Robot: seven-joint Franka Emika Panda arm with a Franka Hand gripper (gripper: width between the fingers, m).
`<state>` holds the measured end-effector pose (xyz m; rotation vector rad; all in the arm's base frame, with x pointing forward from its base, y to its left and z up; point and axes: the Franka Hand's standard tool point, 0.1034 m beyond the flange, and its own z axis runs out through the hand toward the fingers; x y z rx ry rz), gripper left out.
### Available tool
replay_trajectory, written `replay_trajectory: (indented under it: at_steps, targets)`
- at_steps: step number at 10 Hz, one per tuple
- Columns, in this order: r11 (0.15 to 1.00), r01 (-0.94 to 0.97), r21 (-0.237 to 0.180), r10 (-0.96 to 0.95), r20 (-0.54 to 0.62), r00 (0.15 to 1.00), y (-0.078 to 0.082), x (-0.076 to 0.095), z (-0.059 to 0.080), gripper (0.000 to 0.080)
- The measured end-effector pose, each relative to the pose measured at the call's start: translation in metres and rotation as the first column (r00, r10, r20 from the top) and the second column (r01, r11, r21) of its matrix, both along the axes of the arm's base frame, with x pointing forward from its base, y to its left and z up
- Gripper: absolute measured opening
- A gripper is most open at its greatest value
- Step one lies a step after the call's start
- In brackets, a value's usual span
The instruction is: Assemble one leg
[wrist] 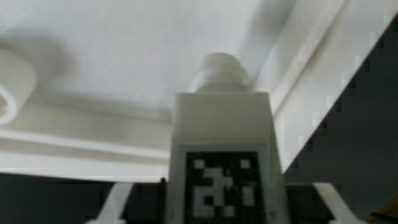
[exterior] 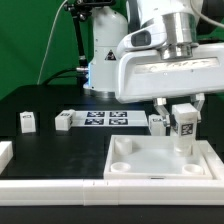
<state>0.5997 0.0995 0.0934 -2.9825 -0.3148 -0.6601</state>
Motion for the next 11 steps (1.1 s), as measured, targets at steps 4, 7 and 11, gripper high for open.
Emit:
replay_trajectory:
  at_steps: [4, 7, 11]
  targets:
    - [1.000, 0.001, 0.005, -0.001, 0.023, 1.000, 0.001, 0.025, 0.001, 0.0290]
    - [1.000, -0.001, 0.009, 0.001, 0.036, 0.999, 0.005, 0.031, -0.007, 0.0290]
    - [1.000, -0.007, 0.009, 0.007, 0.036, 0.999, 0.011, 0.027, -0.021, 0.0290]
